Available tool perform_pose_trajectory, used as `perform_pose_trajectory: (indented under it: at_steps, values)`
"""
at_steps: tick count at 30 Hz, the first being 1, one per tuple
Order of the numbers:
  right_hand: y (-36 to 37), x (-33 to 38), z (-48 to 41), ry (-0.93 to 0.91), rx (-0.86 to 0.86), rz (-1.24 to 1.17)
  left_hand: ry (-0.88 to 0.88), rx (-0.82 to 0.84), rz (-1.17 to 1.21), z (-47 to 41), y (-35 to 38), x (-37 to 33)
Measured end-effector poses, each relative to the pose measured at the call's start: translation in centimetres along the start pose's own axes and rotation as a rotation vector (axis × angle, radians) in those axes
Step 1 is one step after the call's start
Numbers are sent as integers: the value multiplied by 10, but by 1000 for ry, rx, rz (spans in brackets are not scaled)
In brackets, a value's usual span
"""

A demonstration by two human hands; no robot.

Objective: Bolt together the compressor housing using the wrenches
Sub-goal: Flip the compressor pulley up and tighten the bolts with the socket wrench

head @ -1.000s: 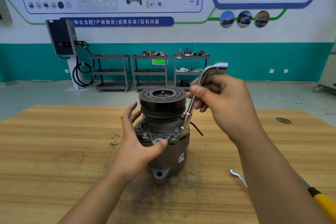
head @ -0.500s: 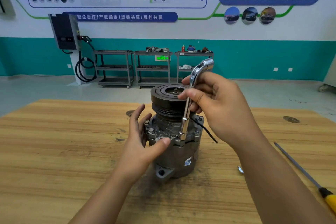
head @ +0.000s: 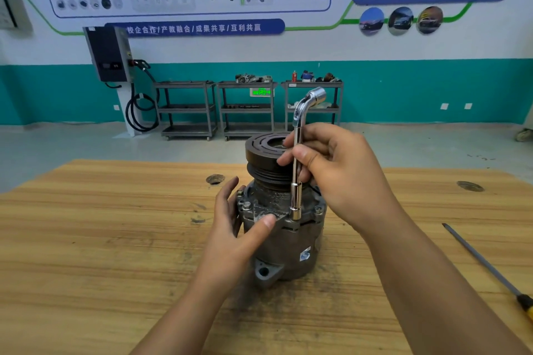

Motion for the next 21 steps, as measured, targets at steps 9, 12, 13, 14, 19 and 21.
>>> perform_pose_trajectory:
  at_steps: [9,12,13,14,19,21]
  values:
    - [-2,4,2,-22,-109,76,2,8,-43,0,-2,1]
    - [-5,4,2,-27,-126,97,5,3,-38,1,-1,0]
    - [-5,4,3,-24,-131,105,6,-6,-37,2,-1,-1]
    - [-7,4,3,-19,-138,100,9,-18,-41,3,-2,-2]
    - [-38,-1,-2,-11,-221,-102,14,-113,-210,6,-3,-2]
    - [-48,-7,-3,7,-220,-66,3,-131,-219,5,-4,0]
Point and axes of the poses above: each hand's wrist, its own z-axis away from the middle knuckle, its own y-axis out of the palm, x = y × z, the point moved 9 cm from there along -z, towards the middle knuckle, and after that the axes turned 1 degree about z, right-handed, at the moved point
